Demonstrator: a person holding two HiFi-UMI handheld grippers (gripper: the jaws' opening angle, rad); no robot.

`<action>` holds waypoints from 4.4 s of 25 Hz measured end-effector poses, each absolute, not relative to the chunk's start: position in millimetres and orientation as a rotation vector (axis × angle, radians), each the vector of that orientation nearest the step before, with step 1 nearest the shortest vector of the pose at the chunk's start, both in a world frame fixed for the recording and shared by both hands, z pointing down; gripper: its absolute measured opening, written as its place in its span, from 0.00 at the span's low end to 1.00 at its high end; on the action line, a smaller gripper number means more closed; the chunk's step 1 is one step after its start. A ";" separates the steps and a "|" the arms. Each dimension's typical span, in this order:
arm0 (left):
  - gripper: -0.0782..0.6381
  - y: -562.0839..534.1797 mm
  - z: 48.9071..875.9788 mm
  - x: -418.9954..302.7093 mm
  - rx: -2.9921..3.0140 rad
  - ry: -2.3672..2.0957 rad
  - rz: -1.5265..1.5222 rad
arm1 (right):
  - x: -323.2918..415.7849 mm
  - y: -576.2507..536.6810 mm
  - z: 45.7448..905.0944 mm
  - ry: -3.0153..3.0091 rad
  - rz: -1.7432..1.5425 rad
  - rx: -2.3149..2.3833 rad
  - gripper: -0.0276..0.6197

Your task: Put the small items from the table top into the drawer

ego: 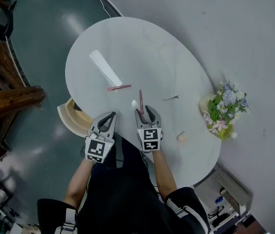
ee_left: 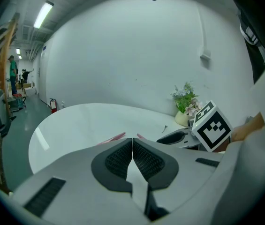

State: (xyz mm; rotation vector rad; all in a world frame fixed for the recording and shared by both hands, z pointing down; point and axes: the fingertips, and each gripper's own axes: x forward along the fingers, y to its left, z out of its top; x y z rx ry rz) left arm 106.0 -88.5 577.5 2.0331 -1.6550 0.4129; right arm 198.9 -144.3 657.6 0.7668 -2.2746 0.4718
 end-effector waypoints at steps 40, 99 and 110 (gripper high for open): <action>0.14 -14.7 483.1 39.3 1.907 -1.972 0.312 | 121.6 -92.5 507.5 -2.549 0.269 0.604 0.14; 0.14 172.5 674.8 -99.0 1.425 -2.032 0.189 | -49.0 99.6 749.0 -2.300 0.271 0.047 0.14; 0.14 179.5 673.4 -112.5 1.427 -2.033 0.199 | -80.6 98.4 789.6 -2.244 0.226 0.029 0.14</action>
